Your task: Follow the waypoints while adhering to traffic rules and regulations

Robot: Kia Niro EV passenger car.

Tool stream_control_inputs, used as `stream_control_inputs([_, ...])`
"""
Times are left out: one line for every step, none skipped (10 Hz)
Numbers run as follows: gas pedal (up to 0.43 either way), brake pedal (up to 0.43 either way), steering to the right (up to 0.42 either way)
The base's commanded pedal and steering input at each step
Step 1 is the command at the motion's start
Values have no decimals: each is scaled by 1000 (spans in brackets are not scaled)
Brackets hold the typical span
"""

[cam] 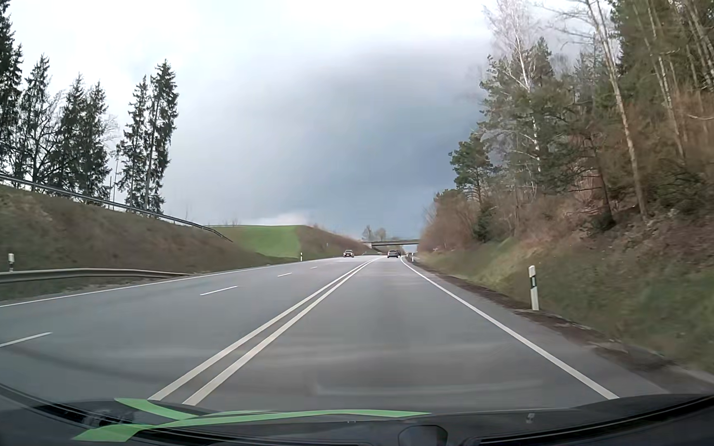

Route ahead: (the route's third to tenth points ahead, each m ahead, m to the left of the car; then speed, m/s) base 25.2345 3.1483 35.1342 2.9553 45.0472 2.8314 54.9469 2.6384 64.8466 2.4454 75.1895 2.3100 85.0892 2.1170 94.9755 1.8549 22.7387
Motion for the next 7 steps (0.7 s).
stream_control_inputs([260, 0, -1])
stream_control_inputs([260, 0, -1])
stream_control_inputs([260, 0, -1])
stream_control_inputs([260, 0, -1])
stream_control_inputs([260, 0, -1])
stream_control_inputs([268, 0, -1])
stream_control_inputs([268, 0, -1])
